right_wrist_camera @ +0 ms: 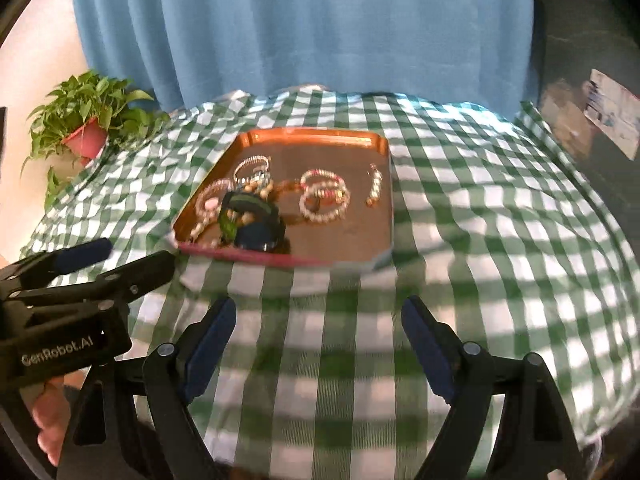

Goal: Organize jewelry

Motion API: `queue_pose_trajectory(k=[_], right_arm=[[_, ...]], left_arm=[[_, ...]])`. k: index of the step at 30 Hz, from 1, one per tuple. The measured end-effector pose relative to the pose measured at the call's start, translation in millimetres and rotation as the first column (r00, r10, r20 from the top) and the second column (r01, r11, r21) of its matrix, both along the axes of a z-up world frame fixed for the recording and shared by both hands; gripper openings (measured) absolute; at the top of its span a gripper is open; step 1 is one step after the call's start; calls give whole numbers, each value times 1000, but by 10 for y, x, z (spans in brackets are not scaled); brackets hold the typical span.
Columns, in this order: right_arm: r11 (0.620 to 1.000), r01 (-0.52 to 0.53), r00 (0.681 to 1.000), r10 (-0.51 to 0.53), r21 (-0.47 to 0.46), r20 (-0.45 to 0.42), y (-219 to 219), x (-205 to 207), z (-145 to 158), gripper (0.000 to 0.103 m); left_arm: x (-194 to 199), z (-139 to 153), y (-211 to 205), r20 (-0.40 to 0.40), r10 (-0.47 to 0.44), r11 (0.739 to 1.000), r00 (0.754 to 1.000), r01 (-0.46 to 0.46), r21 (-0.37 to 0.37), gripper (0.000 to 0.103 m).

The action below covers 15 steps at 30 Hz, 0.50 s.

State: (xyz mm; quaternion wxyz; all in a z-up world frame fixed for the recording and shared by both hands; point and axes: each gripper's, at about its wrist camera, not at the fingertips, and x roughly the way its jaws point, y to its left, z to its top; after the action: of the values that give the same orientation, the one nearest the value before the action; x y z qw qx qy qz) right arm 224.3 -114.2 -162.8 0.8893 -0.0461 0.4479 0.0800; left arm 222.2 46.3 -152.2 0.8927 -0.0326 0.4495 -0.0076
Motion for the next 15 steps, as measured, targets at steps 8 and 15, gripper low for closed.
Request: queue_pose_trajectory(k=[8, 15], right_arm=[[999, 4, 998, -6, 33, 60, 34, -664, 584, 83], [998, 43, 989, -37, -40, 141, 72, -1193, 1196, 90]], left_arm=[[-870, 775, -136, 128, 50, 998, 990, -53, 22, 84], [-1433, 1390, -258, 192, 87, 993, 978, -101, 67, 84]])
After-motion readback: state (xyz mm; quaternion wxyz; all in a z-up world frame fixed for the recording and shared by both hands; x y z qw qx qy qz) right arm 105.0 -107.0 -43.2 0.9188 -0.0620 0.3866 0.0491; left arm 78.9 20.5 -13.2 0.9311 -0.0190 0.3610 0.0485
